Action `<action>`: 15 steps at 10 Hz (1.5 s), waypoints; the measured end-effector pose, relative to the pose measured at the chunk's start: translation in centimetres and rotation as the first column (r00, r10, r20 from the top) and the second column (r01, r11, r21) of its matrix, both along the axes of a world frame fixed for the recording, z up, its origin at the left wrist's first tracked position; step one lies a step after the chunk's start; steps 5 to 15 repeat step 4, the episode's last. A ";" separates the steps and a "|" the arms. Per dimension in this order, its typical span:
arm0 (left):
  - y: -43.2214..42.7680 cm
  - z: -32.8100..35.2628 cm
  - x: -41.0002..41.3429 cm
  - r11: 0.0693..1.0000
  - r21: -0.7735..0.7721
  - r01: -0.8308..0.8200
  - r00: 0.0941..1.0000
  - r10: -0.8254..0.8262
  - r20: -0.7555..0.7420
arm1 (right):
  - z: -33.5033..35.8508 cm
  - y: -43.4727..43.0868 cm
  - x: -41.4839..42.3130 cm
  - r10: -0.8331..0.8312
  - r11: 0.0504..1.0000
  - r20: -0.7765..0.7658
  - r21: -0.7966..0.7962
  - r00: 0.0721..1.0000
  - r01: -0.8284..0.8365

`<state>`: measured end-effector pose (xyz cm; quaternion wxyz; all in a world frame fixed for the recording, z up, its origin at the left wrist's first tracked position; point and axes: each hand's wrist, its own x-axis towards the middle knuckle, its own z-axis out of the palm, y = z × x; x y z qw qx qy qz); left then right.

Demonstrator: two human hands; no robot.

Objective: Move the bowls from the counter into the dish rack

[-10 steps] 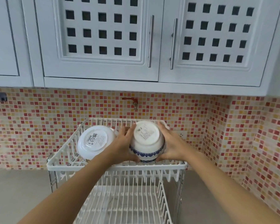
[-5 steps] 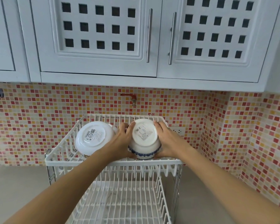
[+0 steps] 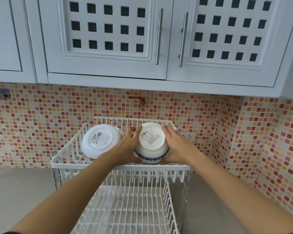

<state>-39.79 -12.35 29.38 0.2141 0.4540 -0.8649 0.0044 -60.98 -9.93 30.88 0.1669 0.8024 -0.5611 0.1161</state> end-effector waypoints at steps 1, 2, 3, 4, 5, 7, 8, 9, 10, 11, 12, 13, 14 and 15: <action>0.8 0.5 0.1 0.998 0.062 0.003 0.999 0.000 -0.049 | 0.3 0.5 -0.2 0.002 1.000 0.011 0.032 1.000 -0.002; 1.6 1.7 0.2 0.997 0.080 0.009 0.991 0.002 -0.135 | 0.6 1.4 -0.5 0.016 0.995 0.058 0.099 0.998 -0.021; 2.3 2.8 0.4 0.998 0.057 0.017 0.992 -0.009 -0.126 | 1.0 2.4 0.0 0.009 0.995 0.094 0.093 0.996 -0.018; 3.6 4.1 1.2 0.999 0.052 -0.005 0.994 0.010 -0.106 | 1.8 3.4 1.8 -0.003 0.999 0.215 0.054 0.977 -0.008; 3.6 4.1 1.2 0.999 0.052 -0.005 0.994 0.010 -0.106 | 1.8 3.4 1.8 -0.003 0.999 0.215 0.054 0.977 -0.008; 3.6 4.1 1.2 0.999 0.052 -0.005 0.994 0.010 -0.106 | 1.8 3.4 1.8 -0.003 0.999 0.215 0.054 0.977 -0.008; 3.6 4.1 1.2 0.999 0.052 -0.005 0.994 0.010 -0.106 | 1.8 3.4 1.8 -0.003 0.999 0.215 0.054 0.977 -0.008; 3.6 4.1 1.2 0.999 0.052 -0.005 0.994 0.010 -0.106 | 1.8 3.4 1.8 -0.003 0.999 0.215 0.054 0.977 -0.008; 3.6 4.1 1.2 0.999 0.052 -0.005 0.994 0.010 -0.106 | 1.8 3.4 1.8 -0.003 0.999 0.215 0.054 0.977 -0.008; 3.6 4.1 1.2 0.999 0.052 -0.005 0.994 0.010 -0.106 | 1.8 3.4 1.8 -0.003 0.999 0.215 0.054 0.977 -0.008; 3.6 4.1 1.2 0.999 0.052 -0.005 0.994 0.010 -0.106 | 1.8 3.4 1.8 -0.003 0.999 0.215 0.054 0.977 -0.008; 3.6 4.1 1.2 0.999 0.052 -0.005 0.994 0.010 -0.106 | 1.8 3.4 1.8 -0.003 0.999 0.215 0.054 0.977 -0.008; 3.6 4.1 1.2 0.999 0.052 -0.005 0.994 0.010 -0.106 | 1.8 3.4 1.8 -0.003 0.999 0.215 0.054 0.977 -0.008; 3.6 4.1 1.2 0.999 0.052 -0.005 0.994 0.010 -0.106 | 1.8 3.4 1.8 -0.003 0.999 0.215 0.054 0.977 -0.008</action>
